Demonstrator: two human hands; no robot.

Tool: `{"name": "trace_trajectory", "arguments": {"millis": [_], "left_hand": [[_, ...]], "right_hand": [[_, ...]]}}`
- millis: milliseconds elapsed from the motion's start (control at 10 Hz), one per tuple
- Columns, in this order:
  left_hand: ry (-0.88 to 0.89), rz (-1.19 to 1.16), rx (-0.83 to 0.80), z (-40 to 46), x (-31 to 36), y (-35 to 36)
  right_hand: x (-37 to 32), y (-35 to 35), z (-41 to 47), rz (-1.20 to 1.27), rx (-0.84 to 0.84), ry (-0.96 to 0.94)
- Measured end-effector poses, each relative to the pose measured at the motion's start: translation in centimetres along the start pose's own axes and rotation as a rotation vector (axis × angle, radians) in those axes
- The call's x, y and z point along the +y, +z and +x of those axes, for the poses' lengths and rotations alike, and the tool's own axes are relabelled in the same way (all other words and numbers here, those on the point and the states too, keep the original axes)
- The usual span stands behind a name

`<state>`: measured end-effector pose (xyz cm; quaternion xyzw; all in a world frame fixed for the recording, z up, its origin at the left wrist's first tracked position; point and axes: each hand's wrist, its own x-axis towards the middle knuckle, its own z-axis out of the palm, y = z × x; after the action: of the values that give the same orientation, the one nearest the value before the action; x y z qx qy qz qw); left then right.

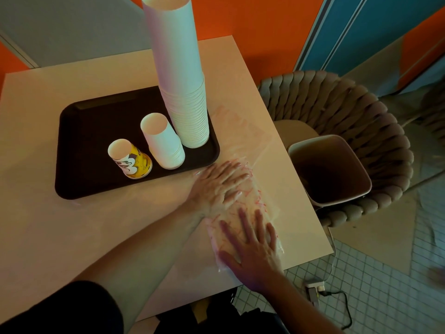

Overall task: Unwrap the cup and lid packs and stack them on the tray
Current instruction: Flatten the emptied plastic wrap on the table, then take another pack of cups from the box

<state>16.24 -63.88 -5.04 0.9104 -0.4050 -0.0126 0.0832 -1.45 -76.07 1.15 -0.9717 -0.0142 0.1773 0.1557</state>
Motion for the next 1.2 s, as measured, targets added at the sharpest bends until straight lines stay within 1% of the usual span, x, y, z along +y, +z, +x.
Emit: {"name": "trace_trajectory", "arguments": {"millis": [100, 200, 300, 400, 500, 600, 700, 800, 900, 1000, 1100, 1200], "left_hand": [[0.002, 0.011, -0.012, 0.8, -0.2, -0.3], [-0.082, 0.028, -0.109, 1.4, -1.6, 0.1], [-0.111, 0.003, -0.137, 1.9, -1.7, -0.9], [-0.048, -0.061, -0.025, 1.6, 0.1, -3.6], [-0.060, -0.170, -0.034, 0.6, 2.6, -5.6], [-0.156, -0.300, -0.060, -1.8, 3.4, -6.4], [-0.257, -0.391, 0.020, -5.5, 3.3, -7.7], [-0.442, -0.456, 0.059, -9.1, 2.6, -9.6], [-0.613, -0.501, 0.119, -12.9, 1.2, -11.4], [-0.731, -0.581, 0.179, -17.6, -1.3, -12.8], [-0.838, -0.608, 0.218, -22.0, -3.6, -13.9], [-0.972, -0.701, 0.301, -26.6, -6.1, -14.8]], "right_hand": [[-0.2, 0.1, -0.1, -0.015, 0.001, -0.015], [0.0, -0.1, 0.0, -0.014, -0.017, -0.003], [-0.1, -0.6, 0.0, -0.002, -0.052, 0.012], [-0.4, -0.8, 0.0, 0.001, -0.064, 0.013], [-1.1, -1.1, -0.1, -0.011, -0.052, 0.036], [-2.1, -2.6, 0.2, -0.047, -0.099, 0.070], [-3.4, -4.3, 0.7, 0.007, -0.084, 0.076], [-4.9, -5.1, 1.2, 0.010, -0.025, 0.010], [-7.5, -5.6, 1.9, -0.009, -0.031, -0.077], [-11.5, -5.6, 3.1, -0.015, -0.049, -0.174], [-15.5, -5.1, 4.4, -0.014, -0.079, -0.239], [-19.8, -4.3, 5.8, -0.014, -0.091, -0.312]]}}
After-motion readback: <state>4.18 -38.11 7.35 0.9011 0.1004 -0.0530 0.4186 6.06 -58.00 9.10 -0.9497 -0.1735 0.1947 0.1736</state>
